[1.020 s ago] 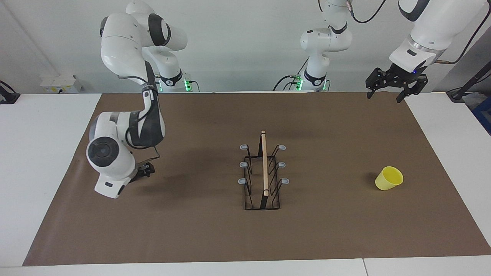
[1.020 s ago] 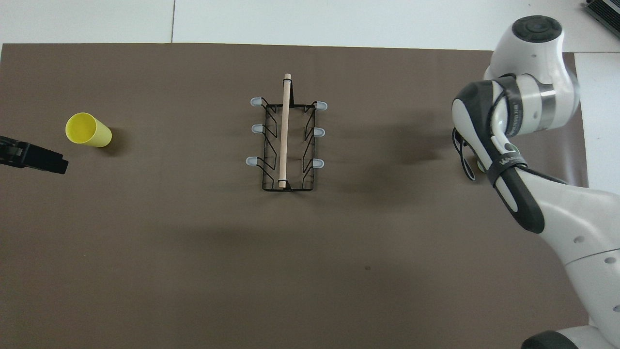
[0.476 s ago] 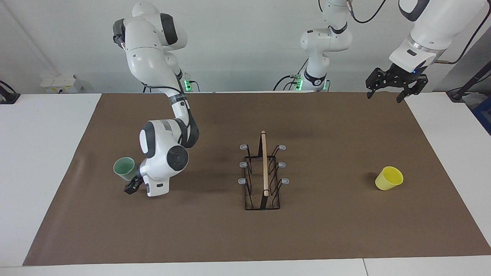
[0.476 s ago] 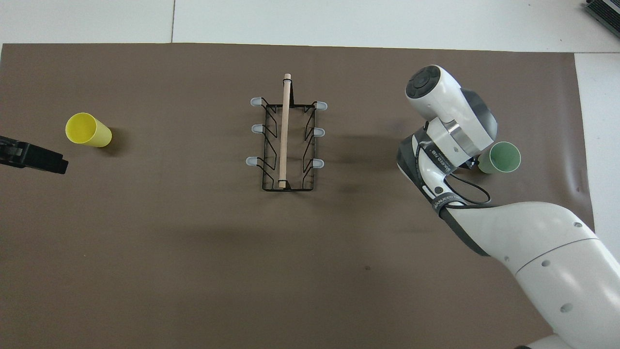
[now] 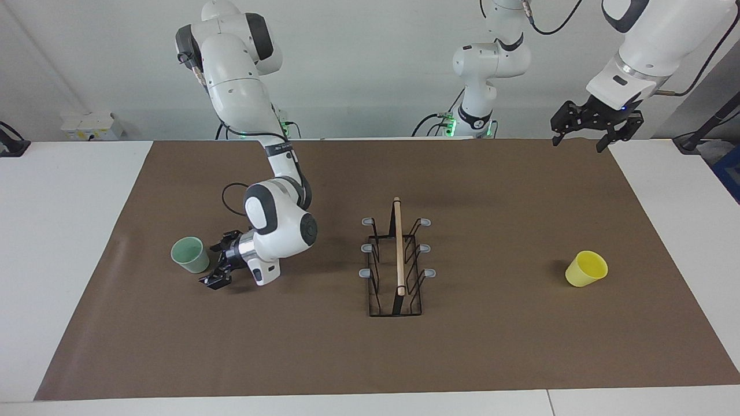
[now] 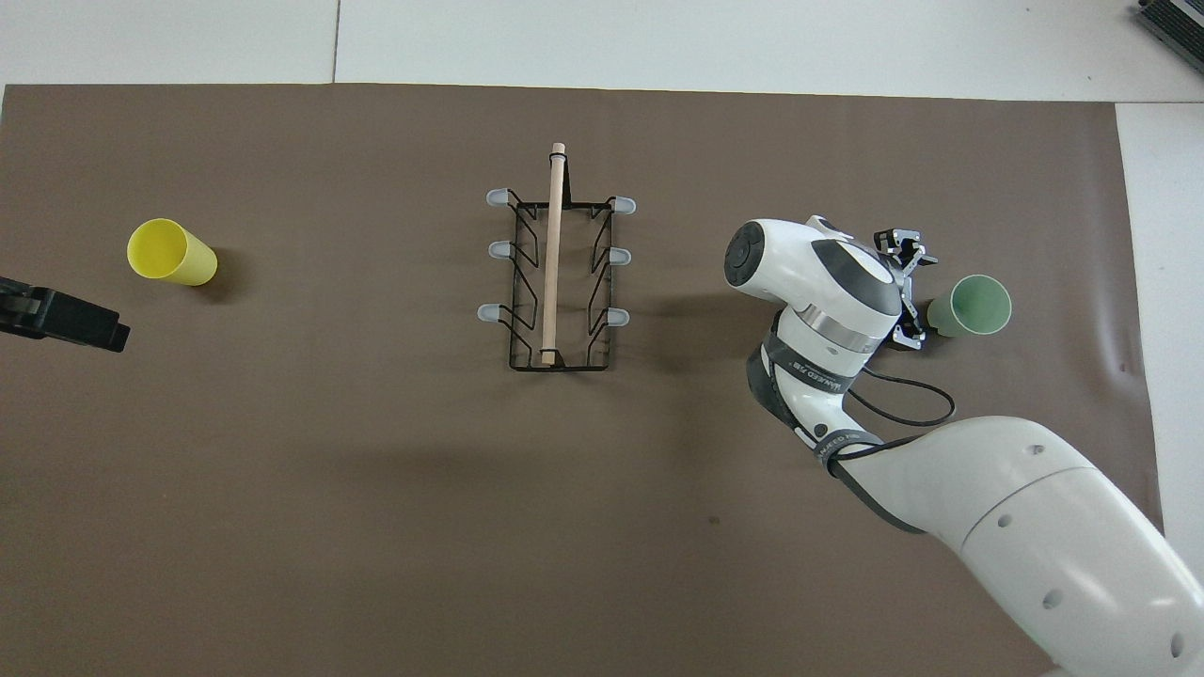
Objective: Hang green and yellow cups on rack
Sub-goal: 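Move the right gripper down over the pale green cup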
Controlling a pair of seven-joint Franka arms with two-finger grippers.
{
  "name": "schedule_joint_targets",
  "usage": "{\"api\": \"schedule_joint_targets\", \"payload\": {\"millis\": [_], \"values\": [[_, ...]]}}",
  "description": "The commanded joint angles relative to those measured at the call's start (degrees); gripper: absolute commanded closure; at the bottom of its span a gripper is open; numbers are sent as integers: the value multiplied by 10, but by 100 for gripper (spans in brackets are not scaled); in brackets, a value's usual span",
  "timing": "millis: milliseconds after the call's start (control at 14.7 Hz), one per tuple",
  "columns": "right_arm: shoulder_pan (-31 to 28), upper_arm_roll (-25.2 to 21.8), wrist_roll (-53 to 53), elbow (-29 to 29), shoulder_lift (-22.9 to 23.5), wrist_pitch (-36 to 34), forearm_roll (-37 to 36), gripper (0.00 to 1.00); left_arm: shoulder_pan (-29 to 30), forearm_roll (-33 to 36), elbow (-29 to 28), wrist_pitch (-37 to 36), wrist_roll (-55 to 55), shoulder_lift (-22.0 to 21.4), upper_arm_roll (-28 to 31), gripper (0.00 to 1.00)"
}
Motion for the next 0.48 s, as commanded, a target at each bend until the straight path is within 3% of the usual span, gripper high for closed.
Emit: {"api": "schedule_joint_targets", "payload": {"millis": [0, 204, 408], "values": [[6, 1, -13, -54, -20, 13, -49, 0, 1, 7, -27, -4, 8, -22, 0, 0], [2, 1, -11, -71, -24, 12, -72, 0, 22, 6, -64, 54, 11, -34, 1, 0], [-6, 1, -11, -76, -25, 12, -100, 0, 48, -7, -60, 79, 10, -7, 2, 0]]}}
